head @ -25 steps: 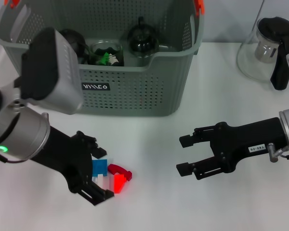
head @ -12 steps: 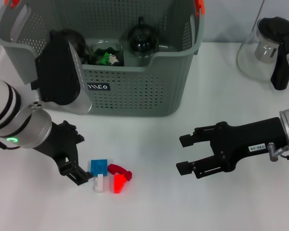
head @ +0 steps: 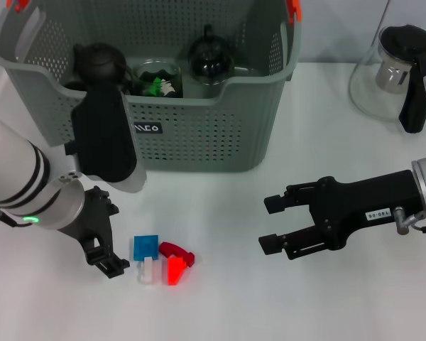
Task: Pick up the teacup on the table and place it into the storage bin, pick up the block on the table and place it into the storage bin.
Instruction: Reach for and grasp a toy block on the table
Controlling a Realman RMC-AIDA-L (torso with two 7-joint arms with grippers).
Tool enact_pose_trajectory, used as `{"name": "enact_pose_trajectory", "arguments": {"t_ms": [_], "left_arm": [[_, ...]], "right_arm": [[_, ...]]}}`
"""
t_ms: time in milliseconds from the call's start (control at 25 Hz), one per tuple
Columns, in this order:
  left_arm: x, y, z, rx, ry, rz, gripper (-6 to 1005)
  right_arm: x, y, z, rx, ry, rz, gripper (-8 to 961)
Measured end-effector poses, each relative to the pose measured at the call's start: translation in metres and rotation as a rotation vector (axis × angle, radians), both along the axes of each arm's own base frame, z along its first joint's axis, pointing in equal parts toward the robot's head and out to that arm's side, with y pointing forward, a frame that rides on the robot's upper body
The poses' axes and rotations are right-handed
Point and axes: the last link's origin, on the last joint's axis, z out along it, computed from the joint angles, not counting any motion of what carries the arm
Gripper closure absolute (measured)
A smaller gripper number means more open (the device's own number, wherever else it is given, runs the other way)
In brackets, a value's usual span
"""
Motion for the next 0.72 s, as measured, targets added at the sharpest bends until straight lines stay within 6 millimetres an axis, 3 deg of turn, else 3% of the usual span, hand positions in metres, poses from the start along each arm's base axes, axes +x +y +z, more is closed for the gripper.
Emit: {"name": "enact_pose_trajectory", "arguments": {"t_ms": [720], "left_arm": [[0.004,-0.001,-0.022,-0.003,0.058,-0.004,57]], "right_arm": [[-0.001,0.001,0.001,0.005,0.002,0.0,88]]}}
